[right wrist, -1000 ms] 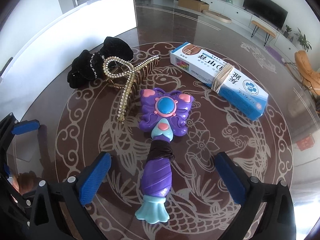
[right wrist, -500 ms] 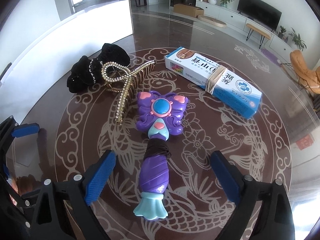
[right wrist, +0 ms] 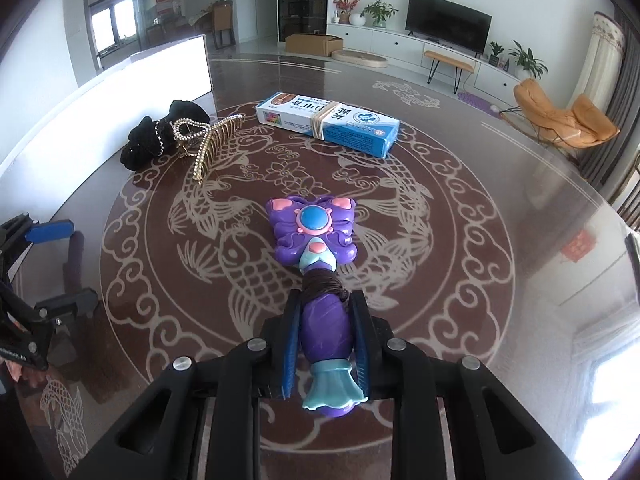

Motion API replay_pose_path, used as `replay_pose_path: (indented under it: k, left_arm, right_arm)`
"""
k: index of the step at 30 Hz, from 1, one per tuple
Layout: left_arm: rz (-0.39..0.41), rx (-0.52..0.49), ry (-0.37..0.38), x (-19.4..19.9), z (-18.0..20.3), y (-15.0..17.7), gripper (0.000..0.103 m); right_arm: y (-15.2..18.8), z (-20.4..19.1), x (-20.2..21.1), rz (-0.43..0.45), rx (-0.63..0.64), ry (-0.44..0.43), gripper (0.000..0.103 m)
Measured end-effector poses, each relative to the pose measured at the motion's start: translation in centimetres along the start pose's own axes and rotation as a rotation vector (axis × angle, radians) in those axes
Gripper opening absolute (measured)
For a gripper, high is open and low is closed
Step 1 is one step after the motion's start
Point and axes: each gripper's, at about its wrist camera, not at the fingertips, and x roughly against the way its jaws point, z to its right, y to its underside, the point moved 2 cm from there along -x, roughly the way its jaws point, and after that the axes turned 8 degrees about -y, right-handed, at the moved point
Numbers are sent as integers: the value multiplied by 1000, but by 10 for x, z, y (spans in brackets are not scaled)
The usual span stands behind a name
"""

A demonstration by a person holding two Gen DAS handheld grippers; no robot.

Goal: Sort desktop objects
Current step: 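Lift the purple toy wand with the right gripper off the table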

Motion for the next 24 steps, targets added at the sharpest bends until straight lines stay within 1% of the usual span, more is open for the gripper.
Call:
replay_pose_path:
  k: [2, 7, 9, 10, 11, 12, 13, 16, 22, 24]
  left_arm:
    - [0, 0, 0, 0, 0, 0, 103]
    - [0, 0, 0, 0, 0, 0, 103]
    - [0, 0, 0, 0, 0, 0, 103]
    - [0, 0, 0, 0, 0, 0, 103]
    - [0, 0, 0, 0, 0, 0, 103]
    - [0, 0, 0, 0, 0, 0, 103]
    - [0, 0, 0, 0, 0, 0, 103]
    - [0, 0, 0, 0, 0, 0, 103]
    - [0, 0, 0, 0, 0, 0, 103]
    - [0, 0, 0, 0, 0, 0, 103]
  right_arm:
    - [13, 7, 12, 14, -18, 9, 24]
    - [44, 12, 37, 34, -7, 81, 24]
    - [52, 12, 44, 40, -10, 91, 27]
    - [52, 13, 44, 44, -12, 100, 35]
    - [52, 15, 45, 47, -15, 114, 47]
    - [52, 16, 45, 48, -22, 124, 53]
    - [53, 17, 45, 46, -28, 120, 62]
    - [55, 18, 48, 44, -27, 108, 64]
    - [55, 21, 45, 42, -42, 113, 71]
    - [55, 21, 45, 41, -43, 116, 72]
